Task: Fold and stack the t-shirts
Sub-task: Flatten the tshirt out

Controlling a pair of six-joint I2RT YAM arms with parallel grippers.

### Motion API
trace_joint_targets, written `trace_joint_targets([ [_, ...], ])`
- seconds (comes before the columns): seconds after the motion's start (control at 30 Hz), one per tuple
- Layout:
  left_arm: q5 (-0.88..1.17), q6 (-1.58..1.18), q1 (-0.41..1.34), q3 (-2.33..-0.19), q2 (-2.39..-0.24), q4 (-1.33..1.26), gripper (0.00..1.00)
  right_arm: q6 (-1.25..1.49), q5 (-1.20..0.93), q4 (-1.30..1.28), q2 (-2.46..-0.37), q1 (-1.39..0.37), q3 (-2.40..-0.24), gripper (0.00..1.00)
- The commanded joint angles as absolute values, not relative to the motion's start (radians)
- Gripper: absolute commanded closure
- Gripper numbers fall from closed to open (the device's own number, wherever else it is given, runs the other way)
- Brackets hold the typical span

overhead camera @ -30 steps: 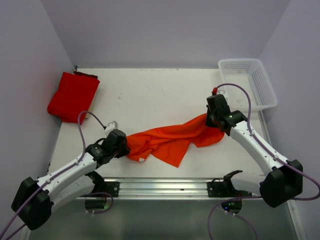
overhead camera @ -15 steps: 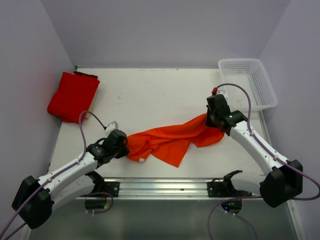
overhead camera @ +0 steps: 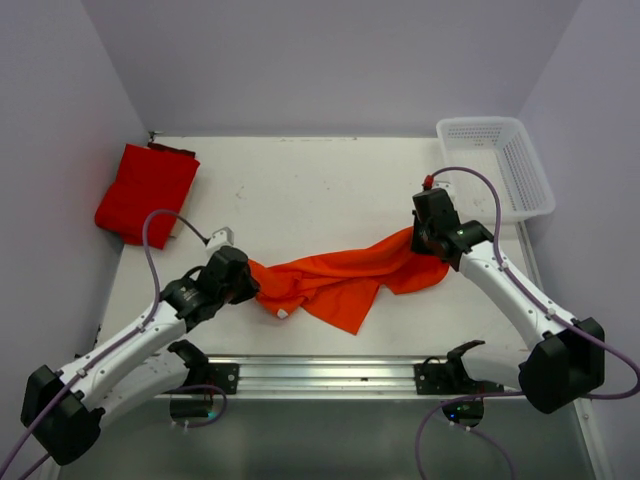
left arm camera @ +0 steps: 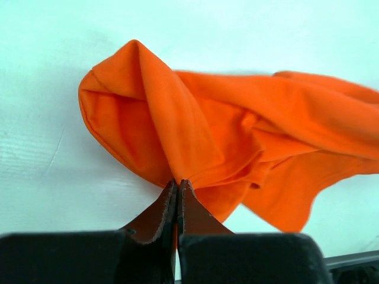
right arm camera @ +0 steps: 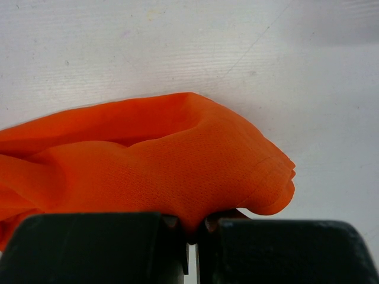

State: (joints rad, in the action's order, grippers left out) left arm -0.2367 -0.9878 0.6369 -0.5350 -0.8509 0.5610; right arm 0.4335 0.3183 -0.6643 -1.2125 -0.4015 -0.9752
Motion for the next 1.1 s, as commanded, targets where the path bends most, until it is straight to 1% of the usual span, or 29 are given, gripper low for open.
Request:
trace_joint_targets([
  [0.0, -0.284, -0.928, 0.637, -0.661, -0.821, 0.617, 1.0, 0.416, 0.302, -0.637, -1.226, -0.399, -0.979, 1.0],
  [0.13, -0.343, -0.899, 0.637, -0.742, -0.822, 0.679, 1.0, 0.416, 0.305, -0.638, -1.235, -0.4, -0.977, 1.0],
  [0.17, -0.371, -0.894, 0.635, -0.776, -0.825, 0.708, 0.96, 0.416, 0.307, -0.638, -1.236, -0.4, -0.979, 1.0],
  [0.3, -0.417, -0.873, 0.637, -0.837, -0.815, 0.752, 0.88, 0.414, 0.307, -0.643, -1.238, -0.4, -0.977, 1.0],
  [0.33, -0.422, -0.871, 0.637, -0.845, -0.812, 0.753, 0.83, 0.416, 0.307, -0.641, -1.236, -0.4, -0.977, 1.0],
  [0.43, -0.426, -0.874, 0.637, -0.822, -0.801, 0.742, 0.69, 0.416, 0.305, -0.641, -1.239, -0.4, -0.979, 1.0],
  [0.53, -0.402, -0.893, 0.637, -0.744, -0.81, 0.715, 0.62, 0.416, 0.304, -0.641, -1.244, -0.4, -0.979, 1.0],
  [0.7, -0.365, -0.923, 0.637, -0.68, -0.838, 0.67, 0.62, 0.414, 0.301, -0.641, -1.239, -0.4, -0.977, 1.0],
  [0.8, -0.371, -0.946, 0.637, -0.646, -0.845, 0.661, 0.59, 0.416, 0.299, -0.64, -1.247, -0.399, -0.979, 1.0],
  [0.83, -0.371, -0.95, 0.635, -0.625, -0.854, 0.657, 0.51, 0.416, 0.299, -0.641, -1.249, -0.399, -0.977, 1.0],
  [0.9, -0.374, -0.96, 0.637, -0.601, -0.87, 0.649, 0.45, 0.417, 0.298, -0.641, -1.255, -0.4, -0.98, 1.0],
  [0.93, -0.374, -0.963, 0.635, -0.571, -0.882, 0.643, 0.38, 0.417, 0.298, -0.641, -1.256, -0.399, -0.98, 1.0],
  [0.97, -0.374, -0.965, 0.635, -0.557, -0.905, 0.625, 0.36, 0.419, 0.298, -0.641, -1.258, -0.4, -0.98, 1.0],
  [1.07, -0.357, -0.973, 0.635, -0.52, -0.951, 0.595, 0.34, 0.417, 0.299, -0.641, -1.262, -0.4, -0.979, 1.0],
])
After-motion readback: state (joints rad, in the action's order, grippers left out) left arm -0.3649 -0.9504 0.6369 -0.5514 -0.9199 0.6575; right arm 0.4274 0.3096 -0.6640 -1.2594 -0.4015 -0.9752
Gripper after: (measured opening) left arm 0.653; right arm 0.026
